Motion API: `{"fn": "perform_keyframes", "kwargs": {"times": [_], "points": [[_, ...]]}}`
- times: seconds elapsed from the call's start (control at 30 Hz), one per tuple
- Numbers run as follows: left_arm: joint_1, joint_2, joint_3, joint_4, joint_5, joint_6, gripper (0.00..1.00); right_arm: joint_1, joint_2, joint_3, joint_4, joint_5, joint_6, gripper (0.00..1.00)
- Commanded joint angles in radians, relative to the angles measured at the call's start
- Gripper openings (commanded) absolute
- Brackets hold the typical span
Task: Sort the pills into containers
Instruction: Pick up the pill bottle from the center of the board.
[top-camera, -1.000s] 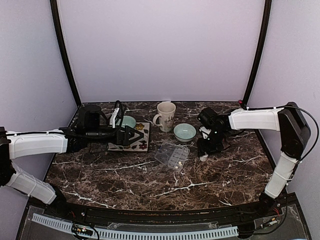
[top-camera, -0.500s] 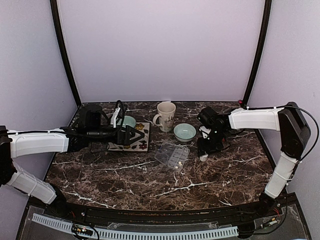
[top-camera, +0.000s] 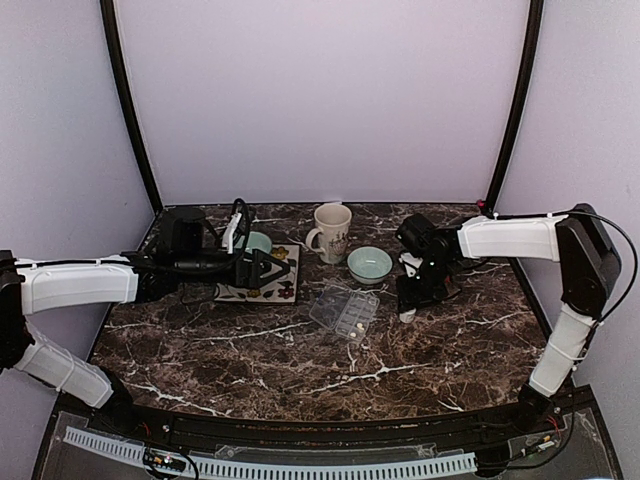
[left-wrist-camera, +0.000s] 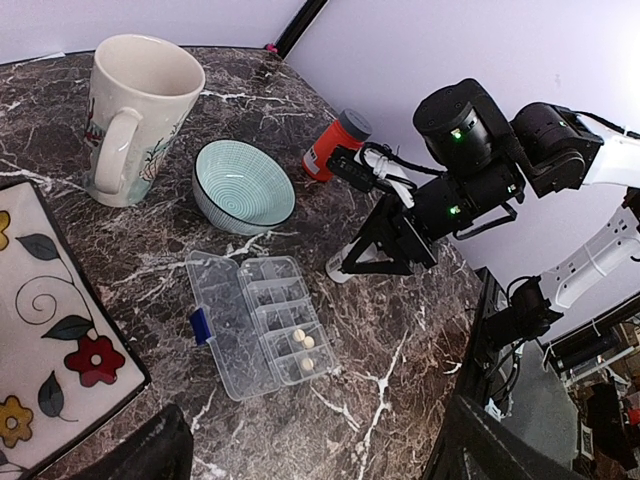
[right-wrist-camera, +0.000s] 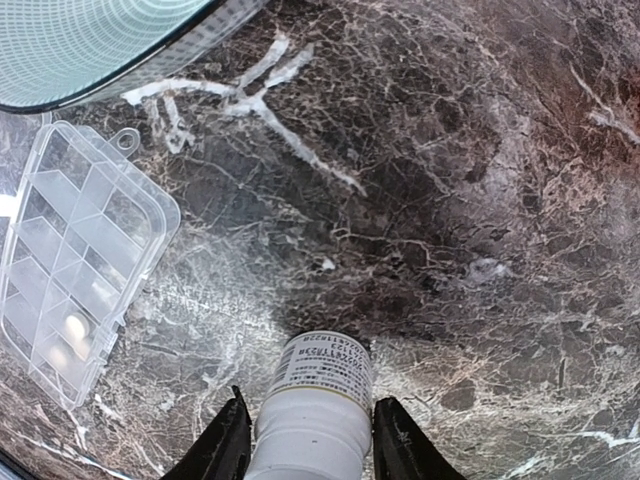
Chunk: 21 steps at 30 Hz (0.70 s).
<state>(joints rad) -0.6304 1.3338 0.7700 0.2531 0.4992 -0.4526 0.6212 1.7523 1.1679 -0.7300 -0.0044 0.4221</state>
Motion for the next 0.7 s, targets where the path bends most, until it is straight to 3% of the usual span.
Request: {"fn": "perform_keyframes", "kwargs": {"times": [0.0, 0.23, 0.67], "points": [[0.005, -0.007, 0.022, -0.001, 0.014, 0.014, 0.89, -0.006, 0.016, -0.009, 0.004, -0.009, -0.006, 0.41], [0.005, -0.01, 0.017, -0.001, 0.011, 0.014, 0.89, -0.006, 0.019, -0.008, 0.006, -0.013, -0.009, 0.4], [0.005, -0.01, 0.014, 0.006, 0.017, 0.012, 0.89, -0.007, -0.007, -0.007, -0.005, -0.019, -0.013, 0.17]]}}
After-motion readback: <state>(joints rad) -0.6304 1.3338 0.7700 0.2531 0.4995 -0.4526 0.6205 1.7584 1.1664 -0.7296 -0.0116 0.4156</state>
